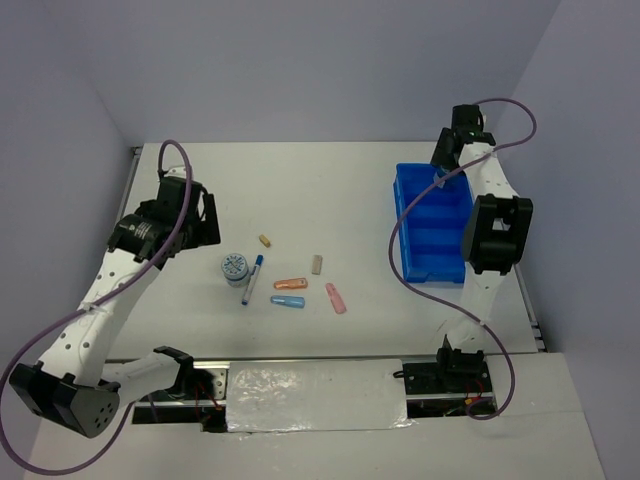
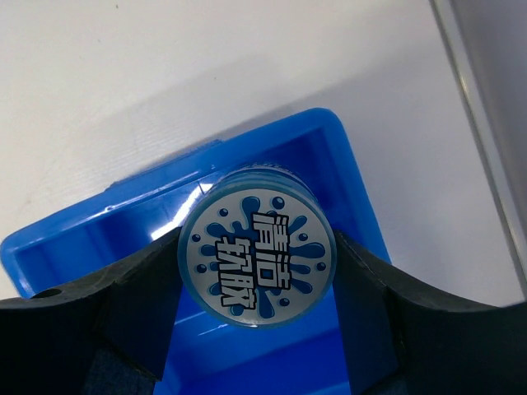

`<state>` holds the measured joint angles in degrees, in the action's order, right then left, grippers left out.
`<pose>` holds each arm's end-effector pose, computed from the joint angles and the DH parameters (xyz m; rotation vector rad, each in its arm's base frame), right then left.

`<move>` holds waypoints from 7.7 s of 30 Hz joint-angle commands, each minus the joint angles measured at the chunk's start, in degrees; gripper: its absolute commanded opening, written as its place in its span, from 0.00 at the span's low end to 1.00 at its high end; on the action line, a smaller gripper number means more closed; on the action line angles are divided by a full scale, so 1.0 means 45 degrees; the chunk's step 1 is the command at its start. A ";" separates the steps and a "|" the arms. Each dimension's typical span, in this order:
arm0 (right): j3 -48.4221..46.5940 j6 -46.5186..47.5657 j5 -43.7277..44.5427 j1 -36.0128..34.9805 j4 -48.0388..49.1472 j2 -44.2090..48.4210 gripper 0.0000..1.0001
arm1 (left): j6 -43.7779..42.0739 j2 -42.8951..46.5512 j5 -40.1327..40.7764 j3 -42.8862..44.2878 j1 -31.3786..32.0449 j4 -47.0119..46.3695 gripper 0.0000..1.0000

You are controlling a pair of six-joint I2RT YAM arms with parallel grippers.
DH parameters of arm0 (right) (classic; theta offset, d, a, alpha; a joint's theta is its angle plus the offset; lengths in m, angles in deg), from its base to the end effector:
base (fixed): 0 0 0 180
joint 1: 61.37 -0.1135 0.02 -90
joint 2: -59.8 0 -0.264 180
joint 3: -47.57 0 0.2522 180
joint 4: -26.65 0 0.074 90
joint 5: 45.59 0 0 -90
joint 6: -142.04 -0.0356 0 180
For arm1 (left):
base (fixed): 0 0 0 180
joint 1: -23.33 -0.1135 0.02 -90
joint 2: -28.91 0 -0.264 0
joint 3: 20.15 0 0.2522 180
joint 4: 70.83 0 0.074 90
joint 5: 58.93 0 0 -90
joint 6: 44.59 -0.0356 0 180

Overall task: Sort the stationery into containers
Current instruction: Place the stationery in the storage box, then pick up the stationery from the center of the board, then place the stationery in the storage box, then pick up the stationery from the center of the board.

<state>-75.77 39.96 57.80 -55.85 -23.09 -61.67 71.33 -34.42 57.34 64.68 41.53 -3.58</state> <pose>0.4797 -0.0546 0.2663 0.4717 2.3416 -0.2271 0.2045 -0.0506 0.3660 -0.3664 2.2426 0.1438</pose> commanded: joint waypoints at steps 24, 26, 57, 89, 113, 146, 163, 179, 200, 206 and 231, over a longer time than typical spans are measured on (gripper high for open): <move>0.2611 -0.0363 -0.2640 -0.4231 0.0907 0.4766 1.00 | 0.2151 -0.2098 -0.4154 -0.1709 0.0077 -0.1534 0.99; 0.3524 -0.0460 -0.3750 -0.4390 0.1450 0.5058 1.00 | 0.2133 -0.2157 -0.4390 -0.2354 0.0078 -0.2429 0.99; 0.7455 -0.0403 -0.7672 -0.5073 0.1881 0.8495 1.00 | 0.1664 -0.4229 -0.3294 -0.1267 0.0117 -0.2573 0.00; 1.4253 -0.6984 -0.2495 -0.9879 0.9721 1.3515 1.00 | 0.6311 -0.6043 -0.5426 0.6276 0.2908 -0.2003 0.00; 1.1499 -0.9501 0.3980 -0.9762 -0.5712 2.2344 1.00 | 0.6213 -1.7329 -1.0973 1.4851 0.4121 -1.4072 0.00; 1.1050 -1.0402 0.2338 -0.9762 -0.7784 2.3653 1.00 | 0.2309 -1.9813 -0.6715 1.6355 0.5253 -1.4603 0.18; 1.1713 -1.0949 0.2143 -0.9762 -0.8039 2.4102 1.00 | 0.0922 -2.0067 -0.5894 1.6609 0.5273 -1.4583 0.30; 1.2339 -1.0931 0.1868 -0.9781 -0.7531 2.4103 1.00 | 0.0395 -2.0146 -0.5406 1.6629 0.5546 -1.5188 0.99; 1.2415 -0.3969 0.0215 -0.9800 -0.1587 1.6177 0.99 | 0.2694 -1.0832 -0.1934 1.1142 0.2995 -0.6352 0.99; 1.1659 -0.2749 -0.1373 -1.0558 -0.0032 1.1550 0.83 | 0.2528 -0.7709 -0.2398 0.7926 -0.0133 -0.0952 0.97; 1.1772 -0.5832 0.0072 -1.3531 0.1434 0.4337 0.58 | -0.0309 -0.1297 -0.3940 0.0516 -0.1641 -0.0266 0.99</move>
<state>-26.29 16.18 57.71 -116.15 -17.89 -40.80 71.00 -41.33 42.49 67.21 34.43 -3.88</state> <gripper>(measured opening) 0.611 0.993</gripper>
